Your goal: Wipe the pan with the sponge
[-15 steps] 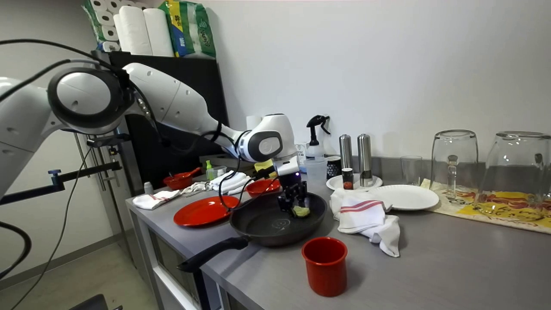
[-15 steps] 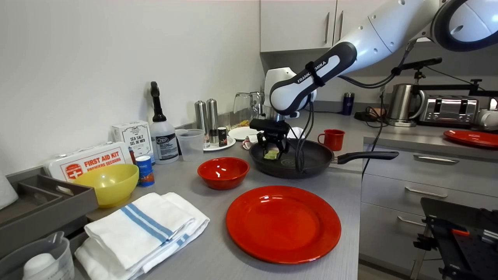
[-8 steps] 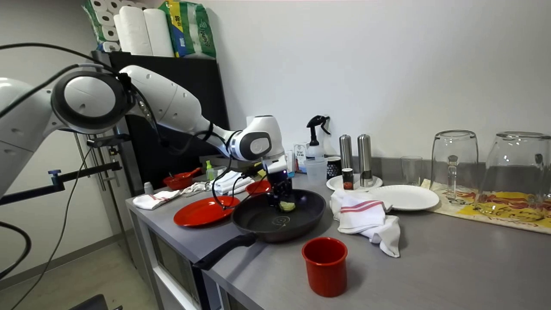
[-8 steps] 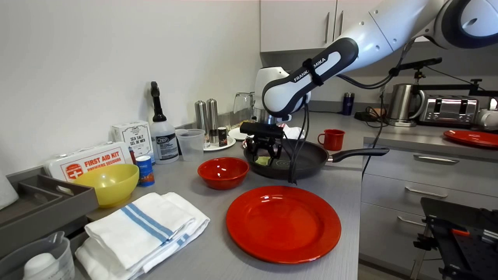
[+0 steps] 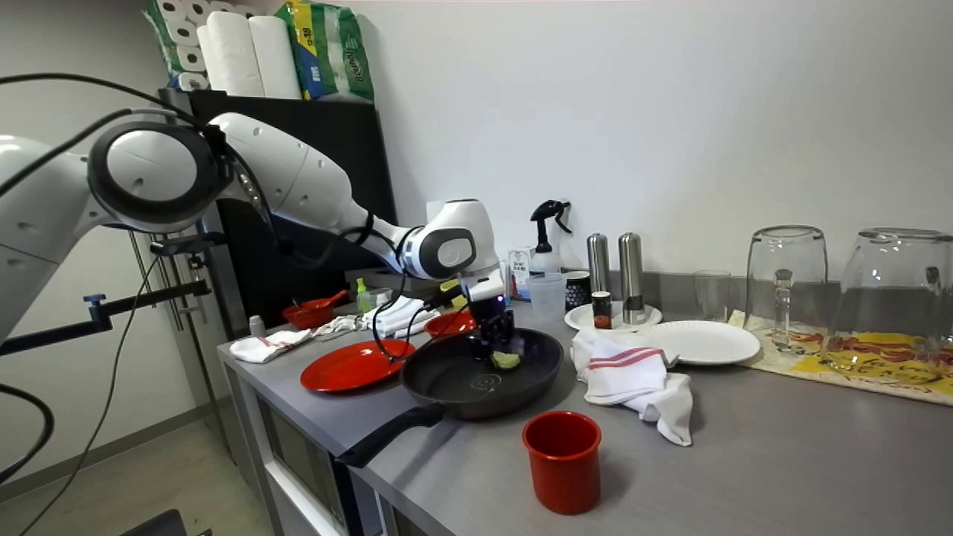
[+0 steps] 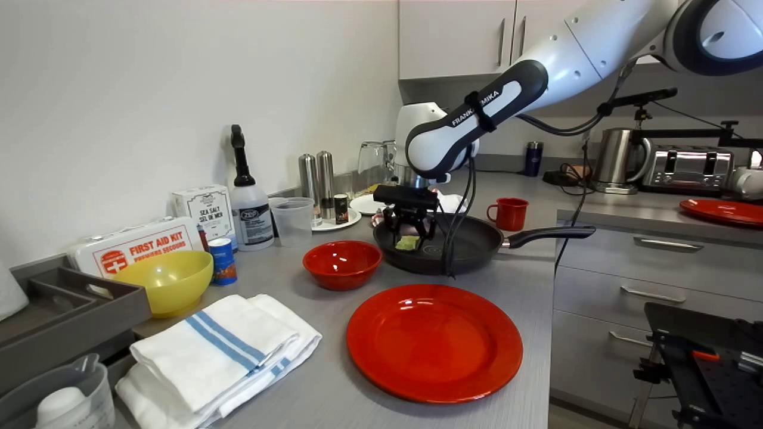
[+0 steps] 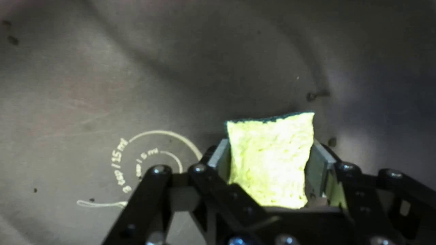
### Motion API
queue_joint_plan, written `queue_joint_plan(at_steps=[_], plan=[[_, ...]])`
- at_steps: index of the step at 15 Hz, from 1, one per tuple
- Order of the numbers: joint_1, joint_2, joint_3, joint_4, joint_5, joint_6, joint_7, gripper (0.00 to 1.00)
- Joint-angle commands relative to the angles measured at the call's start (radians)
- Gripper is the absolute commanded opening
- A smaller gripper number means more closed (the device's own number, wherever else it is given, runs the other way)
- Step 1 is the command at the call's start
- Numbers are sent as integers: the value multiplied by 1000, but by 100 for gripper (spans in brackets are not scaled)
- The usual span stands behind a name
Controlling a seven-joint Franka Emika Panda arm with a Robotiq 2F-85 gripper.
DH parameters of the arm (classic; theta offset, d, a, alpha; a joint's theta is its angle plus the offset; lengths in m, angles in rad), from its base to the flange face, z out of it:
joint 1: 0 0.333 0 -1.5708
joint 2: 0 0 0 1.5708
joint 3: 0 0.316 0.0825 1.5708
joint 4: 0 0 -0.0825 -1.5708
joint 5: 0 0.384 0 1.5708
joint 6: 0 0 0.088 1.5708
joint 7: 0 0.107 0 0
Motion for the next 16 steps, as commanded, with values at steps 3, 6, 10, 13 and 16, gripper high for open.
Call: queue_joint_plan(at_steps=[3,6,10,13,16], plan=[[-20,29,-58,-26,-37,1,29,28],[-30,22,-69,-40,-39,-3,27,28],[-47,-9,-48,-73,-11,-1,2,28],[-49,-76,-36,-169,2,17,-14,28],[-51,-149,-29,-283,11,20,-12,28]])
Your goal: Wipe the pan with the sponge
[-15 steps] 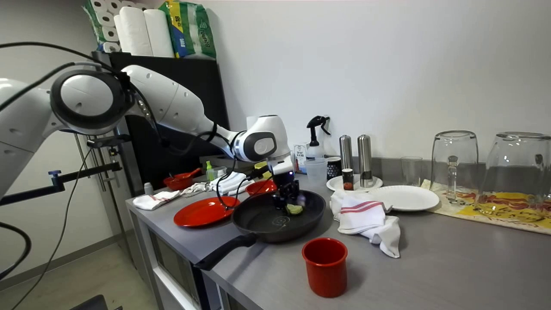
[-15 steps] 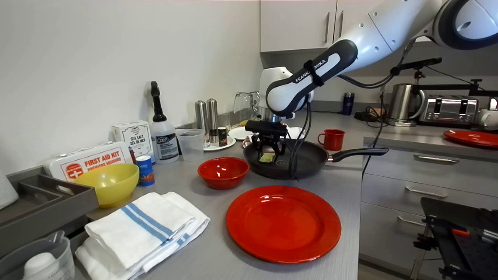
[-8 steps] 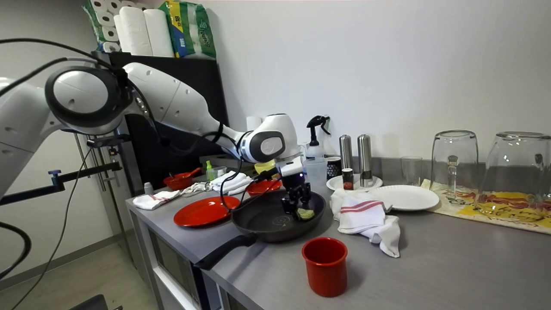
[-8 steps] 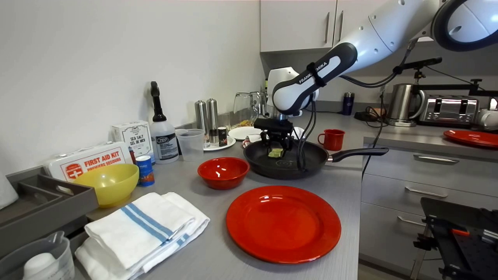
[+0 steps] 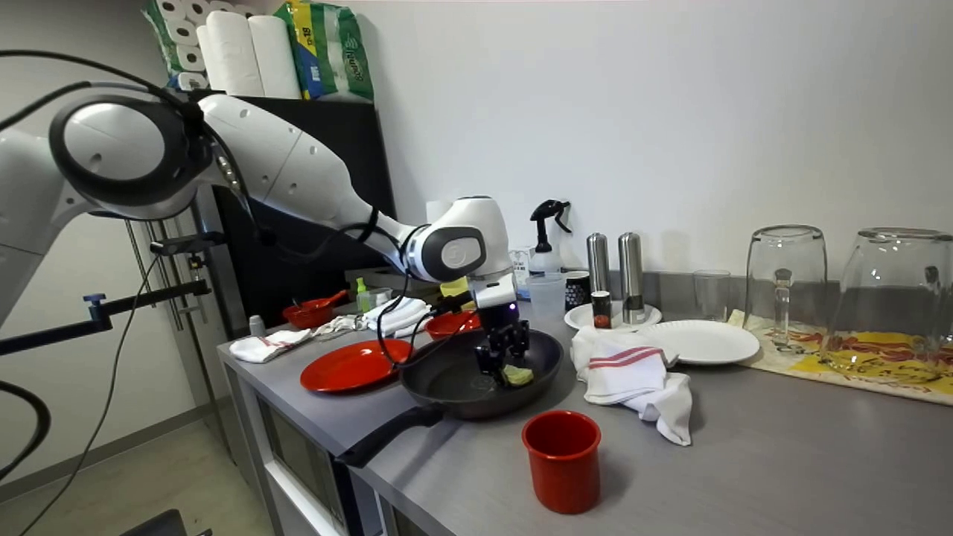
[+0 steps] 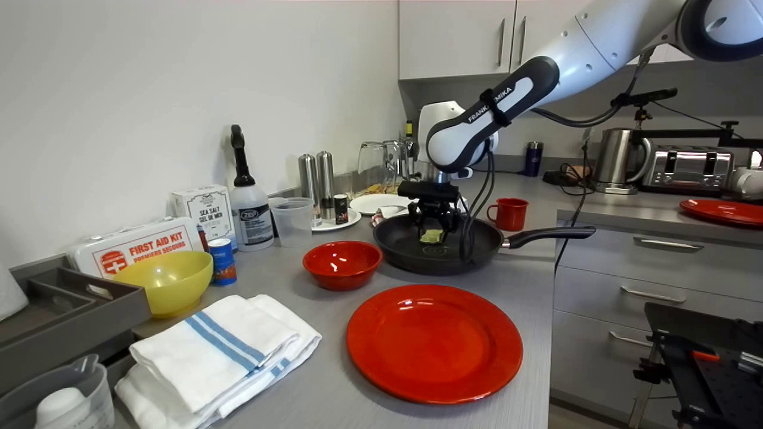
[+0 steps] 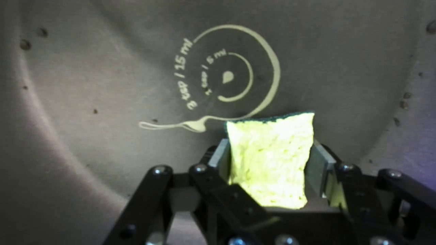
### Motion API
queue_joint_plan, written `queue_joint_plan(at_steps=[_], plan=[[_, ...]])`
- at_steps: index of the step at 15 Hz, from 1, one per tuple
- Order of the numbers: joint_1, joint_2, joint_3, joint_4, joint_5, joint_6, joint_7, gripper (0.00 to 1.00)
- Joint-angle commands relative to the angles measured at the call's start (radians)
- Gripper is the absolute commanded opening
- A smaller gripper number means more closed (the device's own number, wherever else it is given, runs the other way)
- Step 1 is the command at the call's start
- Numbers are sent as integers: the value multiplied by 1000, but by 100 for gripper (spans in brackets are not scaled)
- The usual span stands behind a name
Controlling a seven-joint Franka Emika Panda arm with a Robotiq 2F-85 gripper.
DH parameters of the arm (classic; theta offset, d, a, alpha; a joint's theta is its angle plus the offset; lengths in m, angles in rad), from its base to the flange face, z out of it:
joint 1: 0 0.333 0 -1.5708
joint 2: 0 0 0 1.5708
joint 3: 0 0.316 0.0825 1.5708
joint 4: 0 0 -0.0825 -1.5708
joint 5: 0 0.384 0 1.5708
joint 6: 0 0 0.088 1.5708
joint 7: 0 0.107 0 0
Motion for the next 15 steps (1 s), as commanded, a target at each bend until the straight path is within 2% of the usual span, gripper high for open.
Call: queue_joint_plan(at_steps=[1,5,9,11,15], plan=[[-6,-93,20,-199,12,19,-10,28],[-6,-148,21,-283,4,17,-4,28],[-2,-164,22,-313,-7,29,0,28],[10,-139,17,-299,-31,83,16,28],[30,-61,21,-197,-59,98,30,28]])
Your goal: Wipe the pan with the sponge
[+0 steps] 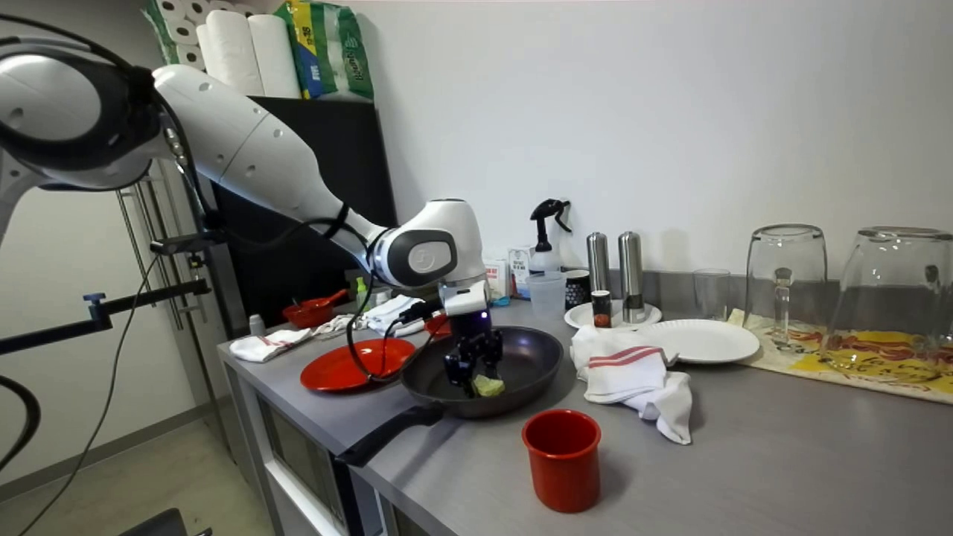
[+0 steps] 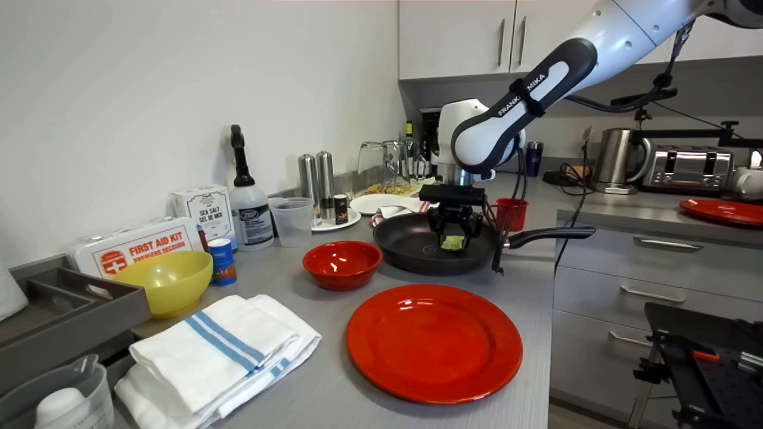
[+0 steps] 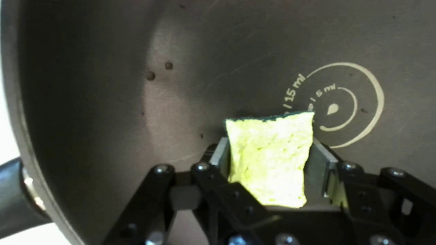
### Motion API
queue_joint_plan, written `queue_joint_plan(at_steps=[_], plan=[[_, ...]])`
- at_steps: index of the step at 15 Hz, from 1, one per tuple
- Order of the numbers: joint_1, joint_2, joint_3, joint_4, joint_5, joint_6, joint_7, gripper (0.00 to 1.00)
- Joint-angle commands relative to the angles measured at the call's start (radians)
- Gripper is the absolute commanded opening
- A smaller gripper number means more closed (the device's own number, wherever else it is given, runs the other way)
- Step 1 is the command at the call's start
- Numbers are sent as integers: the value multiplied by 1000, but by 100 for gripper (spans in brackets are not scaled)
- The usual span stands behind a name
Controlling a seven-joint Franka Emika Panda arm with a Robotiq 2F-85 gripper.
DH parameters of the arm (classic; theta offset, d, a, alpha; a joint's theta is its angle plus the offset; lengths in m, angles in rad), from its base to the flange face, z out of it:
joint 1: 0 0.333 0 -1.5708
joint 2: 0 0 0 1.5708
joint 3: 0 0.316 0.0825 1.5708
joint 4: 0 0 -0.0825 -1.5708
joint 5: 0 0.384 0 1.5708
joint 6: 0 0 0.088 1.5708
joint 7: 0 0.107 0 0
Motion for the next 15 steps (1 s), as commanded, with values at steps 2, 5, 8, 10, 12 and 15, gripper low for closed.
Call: queue_joint_plan(at_steps=[2,5,8,10,12,15], plan=[[29,129,10,110,-39,28,34,28],[47,171,6,177,-52,21,41,28],[61,207,1,235,-63,16,49,28],[63,220,-2,257,-67,17,49,28],[59,218,0,254,-61,21,41,28],[45,169,15,183,-42,49,8,28]])
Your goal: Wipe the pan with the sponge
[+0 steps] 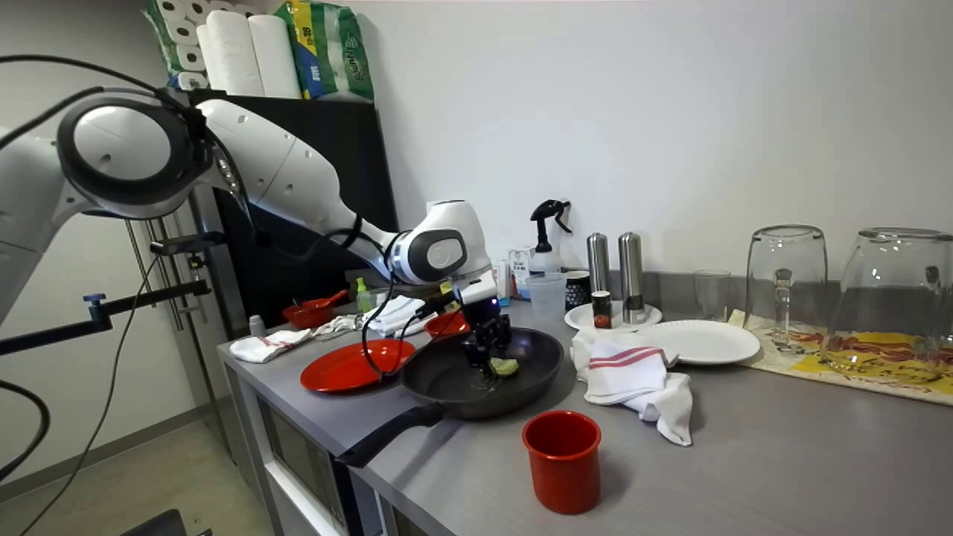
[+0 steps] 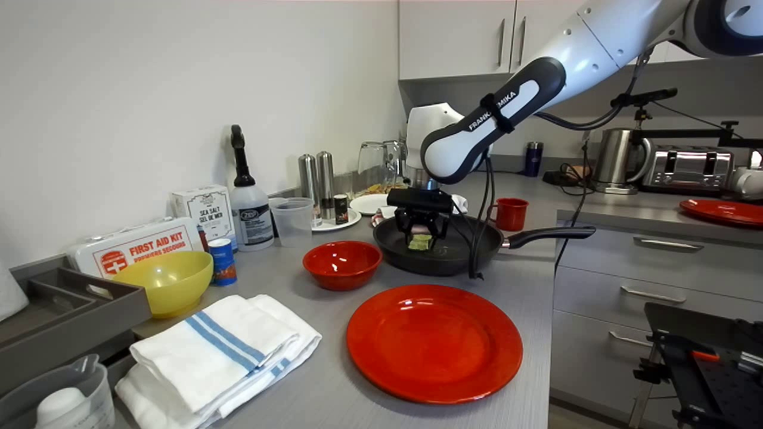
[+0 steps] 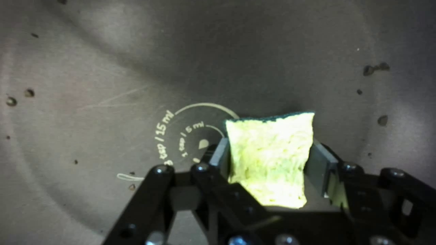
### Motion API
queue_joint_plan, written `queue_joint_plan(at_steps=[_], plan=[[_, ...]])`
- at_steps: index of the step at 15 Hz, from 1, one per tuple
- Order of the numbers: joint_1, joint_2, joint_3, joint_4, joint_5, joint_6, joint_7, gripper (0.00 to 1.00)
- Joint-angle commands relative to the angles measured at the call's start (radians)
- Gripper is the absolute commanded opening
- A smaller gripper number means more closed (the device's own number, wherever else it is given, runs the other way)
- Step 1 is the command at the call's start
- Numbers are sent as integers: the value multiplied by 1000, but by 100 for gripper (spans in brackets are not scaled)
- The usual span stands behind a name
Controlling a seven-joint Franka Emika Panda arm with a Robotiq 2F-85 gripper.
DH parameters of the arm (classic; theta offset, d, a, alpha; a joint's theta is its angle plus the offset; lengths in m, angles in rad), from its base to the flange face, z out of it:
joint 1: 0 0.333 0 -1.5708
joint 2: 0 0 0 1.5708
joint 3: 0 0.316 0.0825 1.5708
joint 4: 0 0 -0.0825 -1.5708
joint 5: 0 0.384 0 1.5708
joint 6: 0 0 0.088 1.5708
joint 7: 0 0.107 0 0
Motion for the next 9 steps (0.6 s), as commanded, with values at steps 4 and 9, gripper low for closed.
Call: queue_joint_plan(at_steps=[4,9], plan=[[-29,-73,24,-186,19,101,-61,28],[-33,-177,8,-345,2,145,-71,28]])
